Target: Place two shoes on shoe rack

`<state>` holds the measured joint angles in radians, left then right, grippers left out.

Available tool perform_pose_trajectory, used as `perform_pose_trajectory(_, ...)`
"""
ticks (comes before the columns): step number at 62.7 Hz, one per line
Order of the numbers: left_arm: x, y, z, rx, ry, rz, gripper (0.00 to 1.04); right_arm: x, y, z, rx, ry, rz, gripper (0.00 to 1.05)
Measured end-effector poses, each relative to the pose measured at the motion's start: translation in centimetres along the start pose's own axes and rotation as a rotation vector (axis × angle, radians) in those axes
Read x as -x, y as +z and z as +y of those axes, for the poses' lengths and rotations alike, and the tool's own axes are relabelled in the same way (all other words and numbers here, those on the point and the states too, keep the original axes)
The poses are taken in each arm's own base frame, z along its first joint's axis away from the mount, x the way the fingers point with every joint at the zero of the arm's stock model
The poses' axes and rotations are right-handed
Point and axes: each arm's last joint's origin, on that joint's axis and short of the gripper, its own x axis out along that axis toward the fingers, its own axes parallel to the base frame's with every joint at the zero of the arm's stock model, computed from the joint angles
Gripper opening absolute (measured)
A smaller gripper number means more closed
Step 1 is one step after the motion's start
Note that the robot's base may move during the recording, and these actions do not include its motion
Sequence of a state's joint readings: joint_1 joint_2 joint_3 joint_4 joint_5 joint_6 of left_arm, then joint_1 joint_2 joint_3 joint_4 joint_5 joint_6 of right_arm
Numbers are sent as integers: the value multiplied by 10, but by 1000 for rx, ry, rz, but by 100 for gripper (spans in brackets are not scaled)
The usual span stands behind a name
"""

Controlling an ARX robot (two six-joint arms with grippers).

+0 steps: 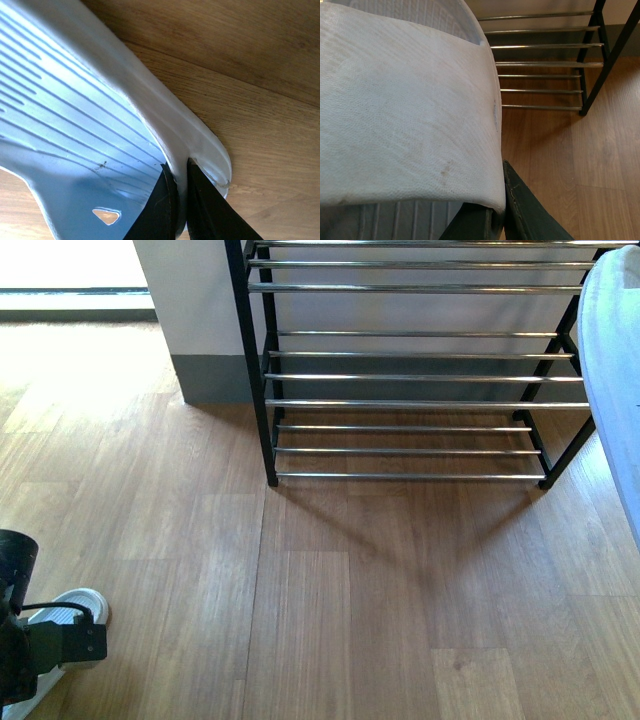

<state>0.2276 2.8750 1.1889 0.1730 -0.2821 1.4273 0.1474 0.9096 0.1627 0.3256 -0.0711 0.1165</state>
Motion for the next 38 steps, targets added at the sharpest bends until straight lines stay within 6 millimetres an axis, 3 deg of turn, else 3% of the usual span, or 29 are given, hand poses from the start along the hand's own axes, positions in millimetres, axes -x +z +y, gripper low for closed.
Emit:
perform_pose_trajectory(18,-2,-8,-7,354,119,-240,2,0,0,0,0,0,0,2)
perform_pose_trajectory(22,7,-5,-6,423,129,-306,2,0,0,0,0,0,0,2)
perform_pose_trajectory(26,33,-1,-4,504,78,-349,2,0,0,0,0,0,0,2)
perform_pose_trajectory(34,164,9,47,721,311,-674,2,0,0,0,0,1,1,2)
perform_pose_trajectory(38,210,-2,56,862,438,-785,2,0,0,0,-1,-6,0,2)
